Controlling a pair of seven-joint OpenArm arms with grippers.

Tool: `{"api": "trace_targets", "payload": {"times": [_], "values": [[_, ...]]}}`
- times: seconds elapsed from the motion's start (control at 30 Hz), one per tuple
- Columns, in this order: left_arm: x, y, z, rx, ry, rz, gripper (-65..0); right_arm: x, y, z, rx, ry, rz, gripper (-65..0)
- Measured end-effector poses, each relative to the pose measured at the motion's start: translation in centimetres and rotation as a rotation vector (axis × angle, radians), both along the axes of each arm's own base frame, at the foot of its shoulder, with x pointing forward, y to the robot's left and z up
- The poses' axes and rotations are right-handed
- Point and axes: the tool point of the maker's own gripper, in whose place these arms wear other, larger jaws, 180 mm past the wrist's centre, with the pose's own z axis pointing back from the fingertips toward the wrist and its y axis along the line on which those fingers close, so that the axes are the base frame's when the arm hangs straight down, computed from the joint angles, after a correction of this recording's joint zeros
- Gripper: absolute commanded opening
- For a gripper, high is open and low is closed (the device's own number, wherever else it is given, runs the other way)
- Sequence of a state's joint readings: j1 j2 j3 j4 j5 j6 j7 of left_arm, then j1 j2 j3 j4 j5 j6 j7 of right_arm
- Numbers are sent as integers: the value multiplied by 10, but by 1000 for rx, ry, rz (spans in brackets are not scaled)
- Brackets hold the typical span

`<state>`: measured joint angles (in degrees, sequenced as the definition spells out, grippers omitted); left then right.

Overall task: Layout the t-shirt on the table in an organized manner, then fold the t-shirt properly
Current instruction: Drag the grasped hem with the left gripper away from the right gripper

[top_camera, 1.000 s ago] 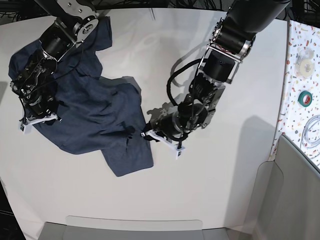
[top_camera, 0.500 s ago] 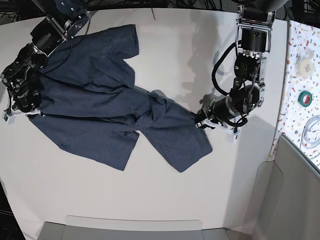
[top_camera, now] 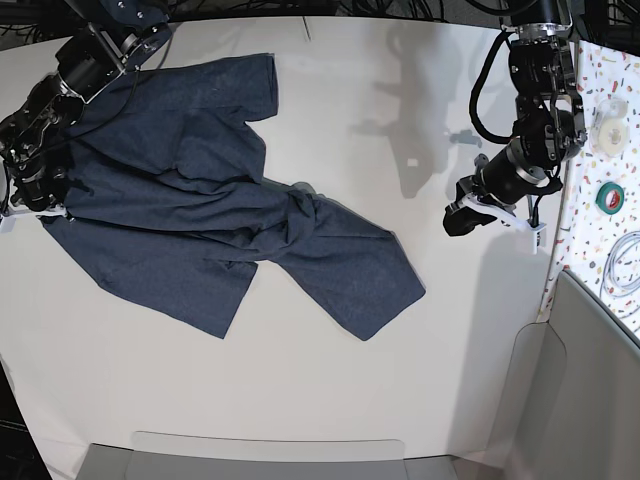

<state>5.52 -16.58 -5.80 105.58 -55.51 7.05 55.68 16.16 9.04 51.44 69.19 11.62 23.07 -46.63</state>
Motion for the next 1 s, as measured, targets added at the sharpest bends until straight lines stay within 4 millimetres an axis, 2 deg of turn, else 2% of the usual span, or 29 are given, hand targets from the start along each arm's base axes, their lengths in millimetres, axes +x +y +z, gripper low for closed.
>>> {"api": "trace_targets", "payload": {"times": [0.07,0.17,0.23,0.3,0.37,0.43,0.5,0.57,0.73,0.83,1.0], "values": [[-5,-6,-4,37,24,-64,-575,-2,0,4,-20,15,7,-650],[-19,-24,-27,109,166,-238,-409,-6,1,17,-65,-1,1,-650],[-10,-37,-23,118,168,-304,-327,-5,3,29,-102,-17,12,-650],[7,-44,-11,113,136,-325,-320,-2,6,44,-150,-39,35,-650],[25,-41,-4,111,113,-311,-332,2,10,58,-201,-56,65,-650],[40,-37,-7,97,135,-288,-332,4,17,66,-232,-66,98,-650],[55,-30,-22,70,188,-234,-332,3,23,66,-243,-60,118,-650],[66,-36,-34,18,239,-223,-333,1,23,63,-245,-48,120,-650],[113,-52,-41,-71,219,-128,-333,-5,23,59,-243,-39,113,-650],[127,-48,-65,17,235,-89,-333,-5,33,52,-216,-39,121,-650],[144,-52,-85,144,170,-87,-336,-8,35,48,-217,-26,126,-650]]}}
